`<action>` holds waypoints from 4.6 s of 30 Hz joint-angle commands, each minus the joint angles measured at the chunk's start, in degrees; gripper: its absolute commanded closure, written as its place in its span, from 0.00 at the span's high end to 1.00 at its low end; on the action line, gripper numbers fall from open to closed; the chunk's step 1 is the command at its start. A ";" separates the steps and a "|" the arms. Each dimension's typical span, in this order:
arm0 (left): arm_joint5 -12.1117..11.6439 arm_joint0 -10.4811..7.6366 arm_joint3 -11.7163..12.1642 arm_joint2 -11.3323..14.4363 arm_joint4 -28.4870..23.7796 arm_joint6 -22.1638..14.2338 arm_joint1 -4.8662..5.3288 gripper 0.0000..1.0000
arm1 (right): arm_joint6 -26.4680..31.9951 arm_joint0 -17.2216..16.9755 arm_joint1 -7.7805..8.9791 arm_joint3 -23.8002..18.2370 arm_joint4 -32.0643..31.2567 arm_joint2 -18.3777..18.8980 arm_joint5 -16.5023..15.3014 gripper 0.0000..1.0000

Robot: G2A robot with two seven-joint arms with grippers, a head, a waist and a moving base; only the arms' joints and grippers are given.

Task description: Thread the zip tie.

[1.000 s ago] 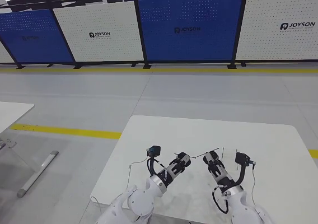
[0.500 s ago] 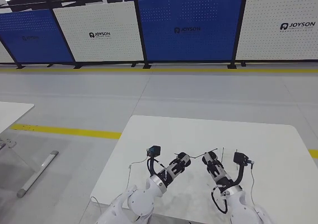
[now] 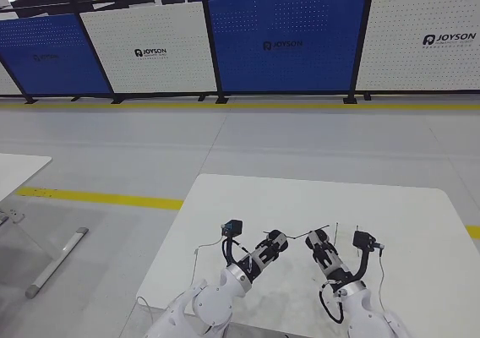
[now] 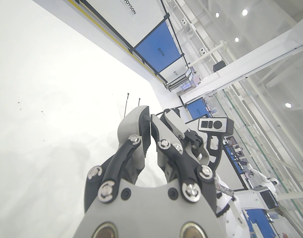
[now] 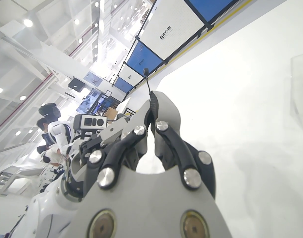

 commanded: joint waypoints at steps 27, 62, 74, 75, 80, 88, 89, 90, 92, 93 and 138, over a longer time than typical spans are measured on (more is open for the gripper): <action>0.00 0.00 0.00 0.00 0.00 0.00 0.00 0.00 | 1.04 0.21 -0.67 0.27 -0.61 0.12 0.32 0.00; 0.00 0.00 0.00 0.00 0.00 0.00 0.00 0.00 | 1.12 -1.10 -1.04 -1.24 -2.26 1.43 0.21 0.00; 0.00 0.00 0.00 0.00 0.00 0.00 0.00 0.00 | 2.10 -0.01 -1.42 0.04 -2.30 0.73 0.85 0.00; 0.00 0.00 0.00 0.00 0.00 0.00 0.00 0.00 | 2.12 0.03 -1.44 0.10 -2.33 0.69 0.84 0.00; 0.00 0.00 0.00 0.00 0.00 0.00 0.00 0.00 | 2.70 0.03 -1.57 0.13 -2.03 0.29 0.21 0.00; 0.00 0.00 0.00 0.00 0.00 0.00 0.00 0.00 | 3.84 0.50 -1.73 1.02 -0.31 0.31 -0.82 0.00; 0.00 0.00 0.00 0.00 0.00 0.00 0.00 0.00 | 3.47 0.51 -1.75 1.11 -0.61 0.29 -0.67 0.00; 0.00 0.00 0.00 0.00 0.00 0.00 0.00 0.00 | 2.92 0.47 -1.79 1.19 -0.92 0.26 -0.57 0.00; 0.00 0.00 0.00 0.00 0.00 0.00 0.00 0.00 | 2.08 0.33 -1.81 1.17 -1.34 0.37 -0.64 0.00; 0.00 0.00 0.00 0.00 0.00 0.00 0.00 0.00 | 1.65 0.11 -1.81 1.00 -1.49 0.52 -0.77 0.00; 0.00 0.00 0.00 0.00 0.00 0.00 0.00 0.00 | 1.80 0.03 -2.35 0.45 -3.07 1.22 0.31 0.00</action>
